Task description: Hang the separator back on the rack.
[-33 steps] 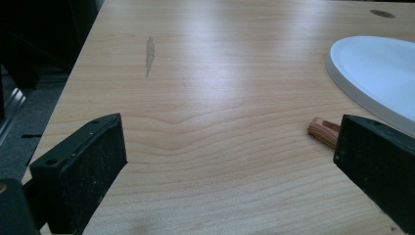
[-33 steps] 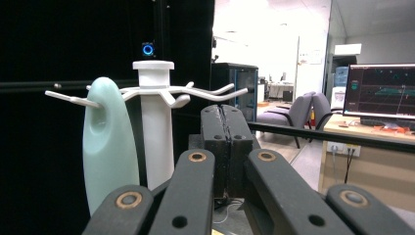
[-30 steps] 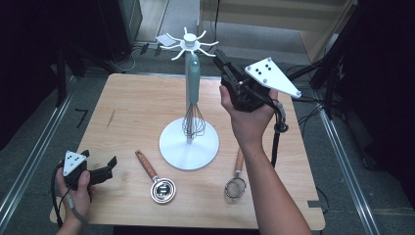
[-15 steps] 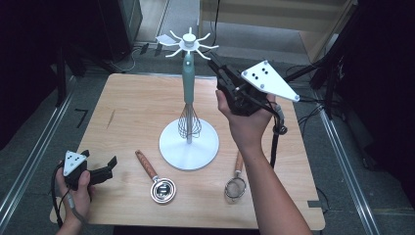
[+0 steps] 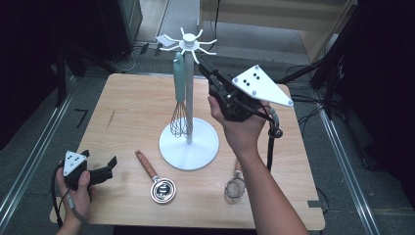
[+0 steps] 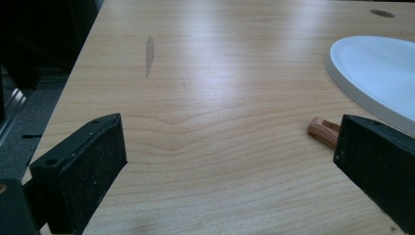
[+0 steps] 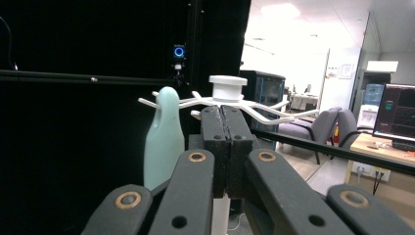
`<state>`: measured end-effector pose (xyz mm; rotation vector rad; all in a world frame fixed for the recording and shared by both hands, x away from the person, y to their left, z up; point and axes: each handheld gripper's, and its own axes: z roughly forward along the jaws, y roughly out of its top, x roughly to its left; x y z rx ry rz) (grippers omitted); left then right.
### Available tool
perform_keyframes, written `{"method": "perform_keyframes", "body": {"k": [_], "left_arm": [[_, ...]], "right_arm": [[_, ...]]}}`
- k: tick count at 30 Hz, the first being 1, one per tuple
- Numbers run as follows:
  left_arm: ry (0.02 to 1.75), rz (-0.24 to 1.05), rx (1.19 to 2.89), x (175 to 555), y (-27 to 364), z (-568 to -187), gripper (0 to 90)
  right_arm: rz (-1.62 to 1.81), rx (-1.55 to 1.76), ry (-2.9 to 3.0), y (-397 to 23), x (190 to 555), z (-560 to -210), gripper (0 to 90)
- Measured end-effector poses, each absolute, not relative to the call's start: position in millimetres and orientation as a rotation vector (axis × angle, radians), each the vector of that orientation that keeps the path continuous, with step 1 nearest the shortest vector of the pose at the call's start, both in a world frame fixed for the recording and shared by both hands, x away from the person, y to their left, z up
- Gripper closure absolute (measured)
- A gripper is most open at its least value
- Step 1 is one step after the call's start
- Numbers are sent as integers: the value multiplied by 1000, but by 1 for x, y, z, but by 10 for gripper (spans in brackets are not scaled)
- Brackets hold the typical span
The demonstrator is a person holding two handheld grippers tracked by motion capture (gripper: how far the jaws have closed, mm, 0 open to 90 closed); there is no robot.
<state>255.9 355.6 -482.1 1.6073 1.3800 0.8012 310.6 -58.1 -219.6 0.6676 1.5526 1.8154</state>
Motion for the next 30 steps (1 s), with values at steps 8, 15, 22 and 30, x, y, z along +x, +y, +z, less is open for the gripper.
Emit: {"method": "perform_keyframes", "body": {"k": [8,15,22,30], "left_arm": [[1379,802,1608,256,356,-482,0],[1378,799,1605,256,356,-482,0],[1380,801,1605,256,355,-482,0],[1382,804,1605,256,355,-482,0]], "right_arm": [[1815,651,1573,-53,308,-219,900],[1780,697,1572,-57,302,-223,820],[1693,714,1574,-63,296,-238,708],[1645,797,1647,-67,300,-262,670]]}}
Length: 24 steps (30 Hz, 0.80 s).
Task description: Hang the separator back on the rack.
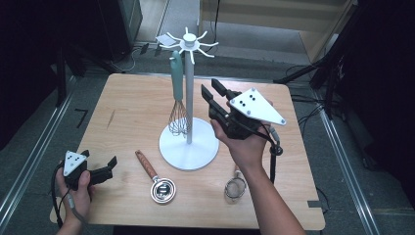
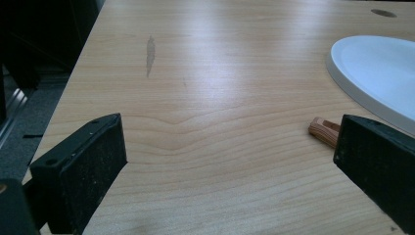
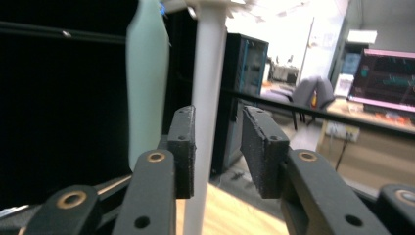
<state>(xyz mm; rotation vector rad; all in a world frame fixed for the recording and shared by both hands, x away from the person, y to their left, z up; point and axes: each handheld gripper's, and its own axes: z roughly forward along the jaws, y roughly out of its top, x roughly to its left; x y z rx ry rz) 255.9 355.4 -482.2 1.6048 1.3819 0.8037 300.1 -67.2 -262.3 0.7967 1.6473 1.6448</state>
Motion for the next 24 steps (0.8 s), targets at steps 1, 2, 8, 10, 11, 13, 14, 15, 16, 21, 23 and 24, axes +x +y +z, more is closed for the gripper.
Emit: {"method": "perform_keyframes", "body": {"k": [1,2,8,10,11,13,14,15,16,21,23,24], "left_arm": [[1384,803,1603,256,355,-482,0],[1384,802,1603,256,355,-482,0],[1384,803,1603,256,355,-482,0],[1384,802,1603,256,355,-482,0],[1384,802,1603,256,355,-482,0],[1382,804,1605,256,355,-482,0],[1382,804,1605,256,355,-482,0],[1382,804,1604,256,355,-482,0],[1382,803,1607,256,355,-482,0],[1382,804,1607,256,355,-482,0],[1382,804,1607,256,355,-482,0],[1382,804,1607,256,355,-482,0]], "right_arm": [[1639,814,1653,-68,301,-265,670],[1631,822,1659,-69,302,-268,671],[1582,836,1711,-69,302,-284,638],[1580,839,1730,-70,302,-290,630],[1577,844,1734,-71,302,-293,625],[1578,862,1742,-72,301,-298,609],[1579,871,1749,-73,301,-300,598],[1575,883,1755,-74,302,-303,599],[1573,890,1759,-75,302,-306,599],[1549,929,1778,-79,302,-318,594],[1542,940,1783,-81,302,-322,587],[1539,946,1786,-82,303,-324,586]]}}
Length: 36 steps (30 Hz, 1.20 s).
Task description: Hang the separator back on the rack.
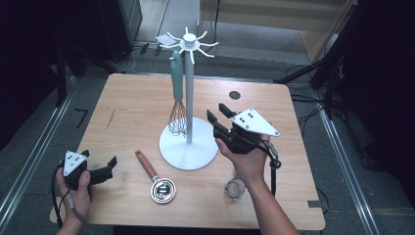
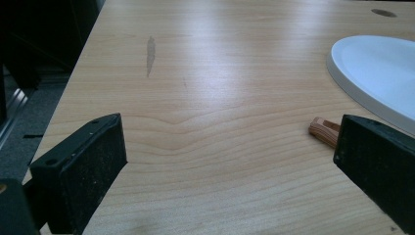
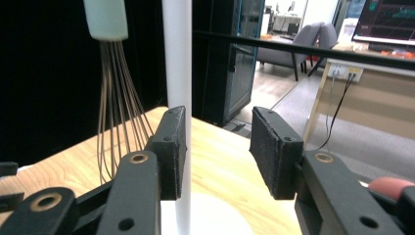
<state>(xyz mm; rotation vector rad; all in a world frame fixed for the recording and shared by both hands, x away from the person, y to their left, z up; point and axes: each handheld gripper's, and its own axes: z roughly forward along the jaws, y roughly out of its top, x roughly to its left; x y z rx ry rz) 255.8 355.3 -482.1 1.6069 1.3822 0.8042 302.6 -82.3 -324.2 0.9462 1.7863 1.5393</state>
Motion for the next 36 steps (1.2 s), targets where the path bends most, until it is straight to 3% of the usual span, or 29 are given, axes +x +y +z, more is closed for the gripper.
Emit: {"method": "perform_keyframes", "body": {"k": [14,36], "left_arm": [[1380,812,1607,256,355,-482,0],[1378,807,1612,256,355,-482,0]], "right_arm": [[1467,1042,1863,-94,301,-359,461],[1351,1268,1975,-115,304,-400,409]]}}
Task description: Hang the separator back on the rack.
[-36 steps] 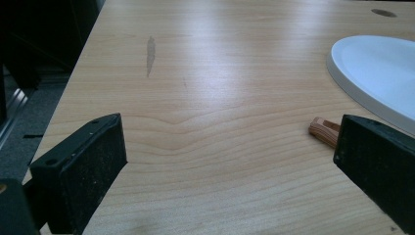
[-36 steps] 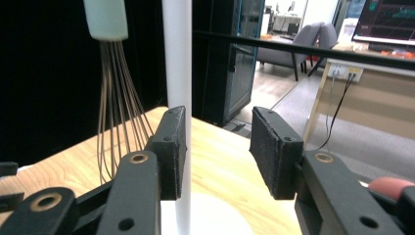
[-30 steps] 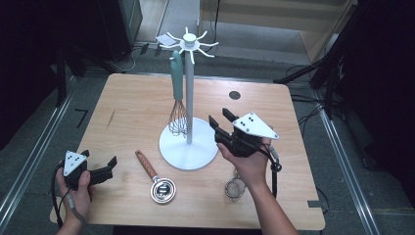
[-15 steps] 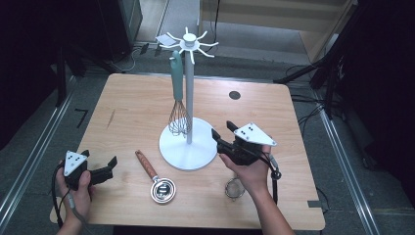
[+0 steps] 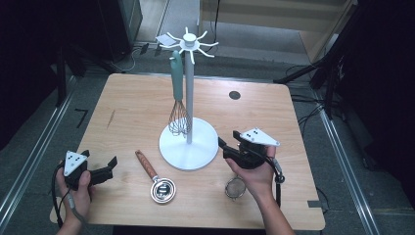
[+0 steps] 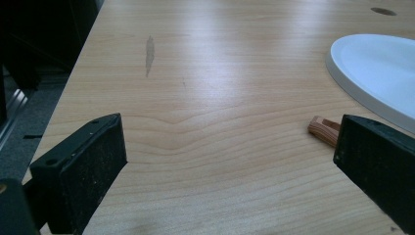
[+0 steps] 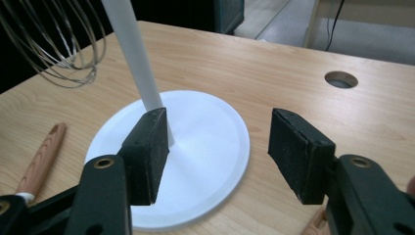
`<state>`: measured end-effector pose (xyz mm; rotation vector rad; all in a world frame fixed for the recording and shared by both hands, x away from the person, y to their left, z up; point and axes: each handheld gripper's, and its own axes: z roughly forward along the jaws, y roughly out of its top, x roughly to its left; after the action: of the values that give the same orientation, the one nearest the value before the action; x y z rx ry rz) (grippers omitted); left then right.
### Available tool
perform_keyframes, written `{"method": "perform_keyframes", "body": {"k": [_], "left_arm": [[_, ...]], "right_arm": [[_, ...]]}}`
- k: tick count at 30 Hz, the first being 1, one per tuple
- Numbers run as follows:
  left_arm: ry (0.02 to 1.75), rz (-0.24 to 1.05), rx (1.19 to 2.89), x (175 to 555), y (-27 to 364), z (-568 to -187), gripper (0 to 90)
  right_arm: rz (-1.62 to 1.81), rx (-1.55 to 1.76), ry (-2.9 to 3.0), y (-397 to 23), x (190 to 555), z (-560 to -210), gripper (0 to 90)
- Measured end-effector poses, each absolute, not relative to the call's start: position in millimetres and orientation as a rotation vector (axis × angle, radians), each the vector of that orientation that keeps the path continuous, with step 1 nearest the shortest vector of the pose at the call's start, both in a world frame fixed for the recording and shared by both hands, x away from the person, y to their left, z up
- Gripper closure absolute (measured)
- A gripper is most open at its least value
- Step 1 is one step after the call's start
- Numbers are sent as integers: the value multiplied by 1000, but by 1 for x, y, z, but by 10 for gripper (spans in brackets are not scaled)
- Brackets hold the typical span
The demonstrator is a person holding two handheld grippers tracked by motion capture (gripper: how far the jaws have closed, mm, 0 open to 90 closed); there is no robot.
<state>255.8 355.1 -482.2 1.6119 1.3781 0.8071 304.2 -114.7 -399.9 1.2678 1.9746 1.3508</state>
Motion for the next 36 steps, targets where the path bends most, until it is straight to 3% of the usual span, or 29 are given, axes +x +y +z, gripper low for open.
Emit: {"method": "perform_keyframes", "body": {"k": [6,36], "left_arm": [[1377,810,1612,256,355,-482,0],[1380,796,1609,256,356,-482,0]], "right_arm": [[1291,1310,1987,-121,306,-407,402],[912,1819,2039,-144,330,-450,588]]}}
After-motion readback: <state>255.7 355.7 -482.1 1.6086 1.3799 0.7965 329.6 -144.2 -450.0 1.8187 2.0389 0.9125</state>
